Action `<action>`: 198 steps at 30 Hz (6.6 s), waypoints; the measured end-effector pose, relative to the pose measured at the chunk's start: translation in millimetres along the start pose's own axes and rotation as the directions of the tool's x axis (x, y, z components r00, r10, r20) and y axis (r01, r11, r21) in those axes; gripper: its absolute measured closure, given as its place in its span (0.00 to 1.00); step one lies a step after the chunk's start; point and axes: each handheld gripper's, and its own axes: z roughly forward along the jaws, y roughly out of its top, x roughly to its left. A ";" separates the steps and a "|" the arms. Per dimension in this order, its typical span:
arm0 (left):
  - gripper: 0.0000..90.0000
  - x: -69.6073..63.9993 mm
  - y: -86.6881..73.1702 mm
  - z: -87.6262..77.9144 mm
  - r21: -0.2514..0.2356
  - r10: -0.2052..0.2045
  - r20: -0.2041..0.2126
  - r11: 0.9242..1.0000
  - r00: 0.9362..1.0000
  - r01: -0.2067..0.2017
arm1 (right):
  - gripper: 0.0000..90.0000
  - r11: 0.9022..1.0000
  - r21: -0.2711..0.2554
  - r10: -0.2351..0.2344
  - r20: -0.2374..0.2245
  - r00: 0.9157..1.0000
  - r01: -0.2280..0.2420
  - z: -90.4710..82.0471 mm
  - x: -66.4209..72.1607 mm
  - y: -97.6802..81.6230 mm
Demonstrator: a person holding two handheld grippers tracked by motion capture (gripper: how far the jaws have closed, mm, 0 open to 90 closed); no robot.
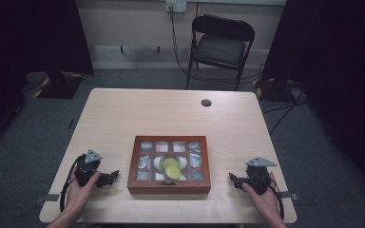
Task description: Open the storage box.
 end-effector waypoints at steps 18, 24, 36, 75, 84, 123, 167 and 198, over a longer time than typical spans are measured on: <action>0.00 0.0 -0.1 0.1 -0.002 0.001 -0.002 1.000 1.000 -0.001 | 0.27 0.995 -0.099 -0.029 -0.101 0.994 0.019 -23.6 14.0 17.2; 0.00 2.2 2.5 2.6 -0.002 0.008 0.007 1.000 1.000 -0.008 | 0.31 0.991 -0.127 -0.062 -0.159 0.985 0.041 -29.4 27.8 27.5; 0.00 2.1 2.5 2.6 -0.002 0.007 0.006 1.000 1.000 -0.007 | 0.46 0.979 -0.171 -0.159 -0.289 0.944 0.112 -30.0 65.0 54.0; 0.00 1.3 2.6 3.1 -0.006 -0.001 0.001 1.000 1.000 0.001 | 0.86 0.949 -0.115 -0.300 -0.616 0.728 0.294 10.6 171.5 101.0; 0.00 1.4 2.7 3.0 -0.004 -0.001 0.003 1.000 1.000 0.001 | 0.89 0.935 -0.115 -0.333 -0.611 0.718 0.336 13.3 175.8 98.4; 0.00 1.3 2.7 3.0 -0.004 -0.001 0.003 1.000 1.000 0.001 | 0.90 0.949 -0.164 -0.310 -0.646 0.698 0.269 0.8 166.8 116.3; 0.00 1.6 2.7 2.6 -0.001 0.003 0.003 1.000 1.000 -0.003 | 0.90 0.969 -0.162 -0.247 -0.667 0.703 0.186 -13.9 155.9 149.8; 0.00 1.5 2.7 2.7 -0.003 0.004 0.002 1.000 1.000 -0.004 | 0.90 0.981 -0.143 -0.196 -0.681 0.706 0.134 -18.6 145.1 180.7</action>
